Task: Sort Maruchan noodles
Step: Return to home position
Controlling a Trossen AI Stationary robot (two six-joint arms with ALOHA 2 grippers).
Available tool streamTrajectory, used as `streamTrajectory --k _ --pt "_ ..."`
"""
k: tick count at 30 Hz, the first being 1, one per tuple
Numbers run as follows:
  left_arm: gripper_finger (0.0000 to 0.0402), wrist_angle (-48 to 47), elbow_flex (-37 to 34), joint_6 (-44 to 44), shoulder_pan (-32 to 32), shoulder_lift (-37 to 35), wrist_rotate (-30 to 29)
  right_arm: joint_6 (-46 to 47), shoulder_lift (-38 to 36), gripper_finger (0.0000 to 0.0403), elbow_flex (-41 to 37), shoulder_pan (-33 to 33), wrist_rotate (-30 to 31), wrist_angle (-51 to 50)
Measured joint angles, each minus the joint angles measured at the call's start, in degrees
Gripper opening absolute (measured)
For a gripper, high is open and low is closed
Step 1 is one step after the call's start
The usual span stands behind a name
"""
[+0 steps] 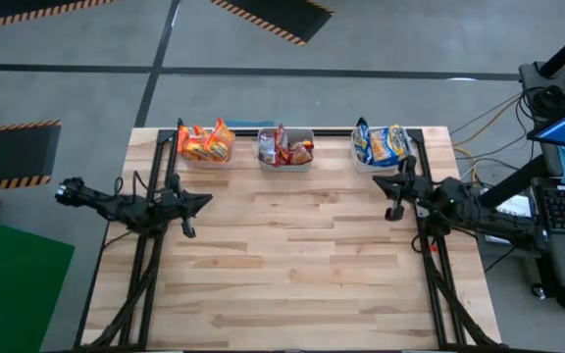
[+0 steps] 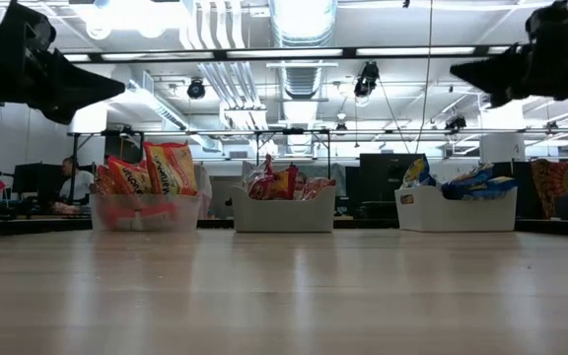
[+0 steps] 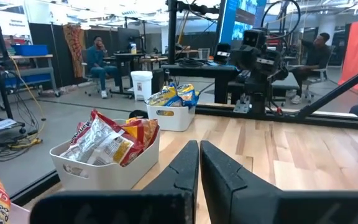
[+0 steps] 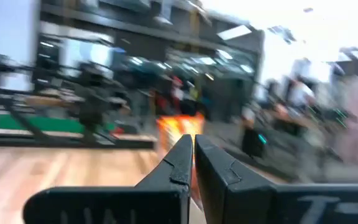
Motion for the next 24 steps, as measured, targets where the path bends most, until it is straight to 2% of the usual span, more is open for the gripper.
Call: streamTrajectory --k 5,9,16,24 --pt "0.0000 -0.07 0.00 0.00 0.00 0.22 -1.08 0.51 0.73 0.0009 0.00 0.01 13.14 -5.63" --pt "0.0000 -0.04 -0.01 0.02 0.00 0.22 -1.25 0.67 0.96 0.0009 0.00 0.00 18.98 -9.32" --pt "0.0000 0.04 -0.02 0.02 0.00 0.25 -1.27 13.90 0.94 0.0009 -0.02 0.02 19.04 -13.19" --pt "0.0000 0.13 -0.04 0.00 0.00 0.29 -1.33 15.94 0.94 0.0009 -0.02 0.01 19.04 -13.28"
